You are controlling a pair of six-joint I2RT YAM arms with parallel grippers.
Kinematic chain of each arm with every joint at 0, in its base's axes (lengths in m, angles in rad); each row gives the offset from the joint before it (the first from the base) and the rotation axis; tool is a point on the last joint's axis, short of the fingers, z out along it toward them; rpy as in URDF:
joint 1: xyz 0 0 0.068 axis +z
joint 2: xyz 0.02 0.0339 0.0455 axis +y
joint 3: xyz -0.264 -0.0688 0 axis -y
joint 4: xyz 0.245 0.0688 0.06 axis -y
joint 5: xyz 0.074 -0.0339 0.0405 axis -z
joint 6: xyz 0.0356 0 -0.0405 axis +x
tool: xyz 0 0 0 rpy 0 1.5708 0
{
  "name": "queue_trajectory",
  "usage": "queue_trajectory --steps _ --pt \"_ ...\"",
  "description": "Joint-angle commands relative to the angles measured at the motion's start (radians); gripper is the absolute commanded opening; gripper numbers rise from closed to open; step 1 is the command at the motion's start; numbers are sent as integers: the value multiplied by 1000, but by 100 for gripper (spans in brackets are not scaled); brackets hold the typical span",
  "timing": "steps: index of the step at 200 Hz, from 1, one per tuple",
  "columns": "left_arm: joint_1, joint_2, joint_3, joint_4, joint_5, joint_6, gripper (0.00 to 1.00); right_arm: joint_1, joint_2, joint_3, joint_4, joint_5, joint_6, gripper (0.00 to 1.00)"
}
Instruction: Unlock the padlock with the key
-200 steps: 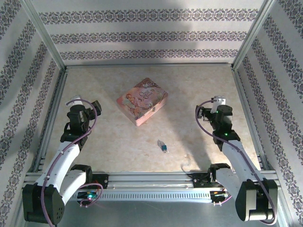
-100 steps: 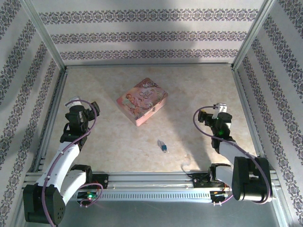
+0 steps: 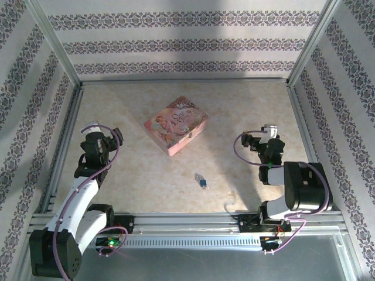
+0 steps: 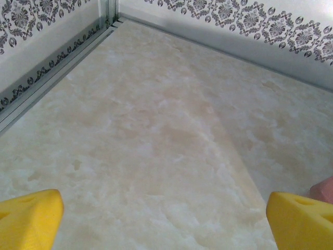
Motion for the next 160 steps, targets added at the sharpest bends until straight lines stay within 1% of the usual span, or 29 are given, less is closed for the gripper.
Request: queue_trajectory --steps 1,11,25,36,55,68,115,160 --pt "20 -14 -13 -8 -1 28 100 -8 62 -4 163 -40 16 98" --pt "24 -12 -14 -7 -2 29 100 -10 76 11 164 -49 20 98" --pt "28 -10 -15 -7 -1 32 100 -2 59 47 71 -42 9 98" --pt "32 -6 -15 -6 -1 34 100 18 58 82 6 -16 -6 99" --pt "40 -1 -15 -5 0 36 99 78 46 143 -112 86 -51 98" --pt "46 0 -17 -3 0 38 100 93 45 148 -123 118 -65 98" --pt "79 26 -48 43 -4 62 99 94 44 146 -123 122 -65 99" --pt "102 87 -86 116 4 101 99 96 44 146 -123 124 -67 98"
